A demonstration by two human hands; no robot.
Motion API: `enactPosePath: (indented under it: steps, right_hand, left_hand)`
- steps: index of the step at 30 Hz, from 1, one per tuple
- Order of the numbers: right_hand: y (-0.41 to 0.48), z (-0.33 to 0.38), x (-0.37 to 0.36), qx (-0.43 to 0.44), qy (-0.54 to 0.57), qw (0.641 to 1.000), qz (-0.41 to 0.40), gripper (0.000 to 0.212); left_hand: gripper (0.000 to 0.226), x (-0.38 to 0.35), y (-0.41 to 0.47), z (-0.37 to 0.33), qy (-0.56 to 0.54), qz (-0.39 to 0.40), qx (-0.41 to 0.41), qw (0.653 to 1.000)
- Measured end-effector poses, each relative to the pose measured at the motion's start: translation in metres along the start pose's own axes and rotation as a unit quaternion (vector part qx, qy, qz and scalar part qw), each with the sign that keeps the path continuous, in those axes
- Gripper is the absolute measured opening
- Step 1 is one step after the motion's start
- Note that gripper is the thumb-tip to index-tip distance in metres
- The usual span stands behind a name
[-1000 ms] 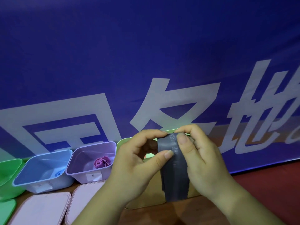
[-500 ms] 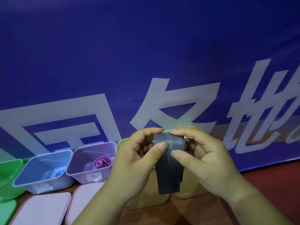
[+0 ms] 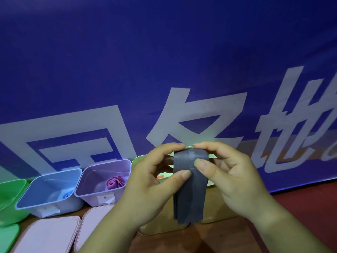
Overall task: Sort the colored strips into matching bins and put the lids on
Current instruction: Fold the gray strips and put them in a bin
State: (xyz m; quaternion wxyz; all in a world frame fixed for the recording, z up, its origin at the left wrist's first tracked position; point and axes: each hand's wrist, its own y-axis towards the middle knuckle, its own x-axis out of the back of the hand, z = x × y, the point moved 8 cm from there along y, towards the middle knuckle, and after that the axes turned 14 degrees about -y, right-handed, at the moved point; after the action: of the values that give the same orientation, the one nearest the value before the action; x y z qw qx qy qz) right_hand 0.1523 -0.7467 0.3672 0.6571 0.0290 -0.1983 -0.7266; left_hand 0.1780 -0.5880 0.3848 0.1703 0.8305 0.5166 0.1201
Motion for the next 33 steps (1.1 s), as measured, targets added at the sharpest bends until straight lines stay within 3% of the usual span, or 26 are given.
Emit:
enactPosePath:
  steps: [7, 16, 33]
  right_hand:
    - [0.001, 0.002, -0.002, -0.015, -0.035, 0.999, 0.014, 0.032]
    - [0.001, 0.007, -0.005, 0.040, -0.068, 0.995, 0.065, 0.042]
    - [0.008, 0.000, 0.005, 0.008, -0.044, 0.999, 0.014, 0.035]
  left_hand:
    - [0.037, 0.004, -0.001, 0.003, -0.008, -0.018, 0.003, 1.000]
    - [0.034, 0.004, -0.002, 0.003, -0.039, -0.038, 0.006, 0.998]
    - [0.041, 0.006, 0.003, 0.009, -0.012, -0.012, 0.006, 1.000]
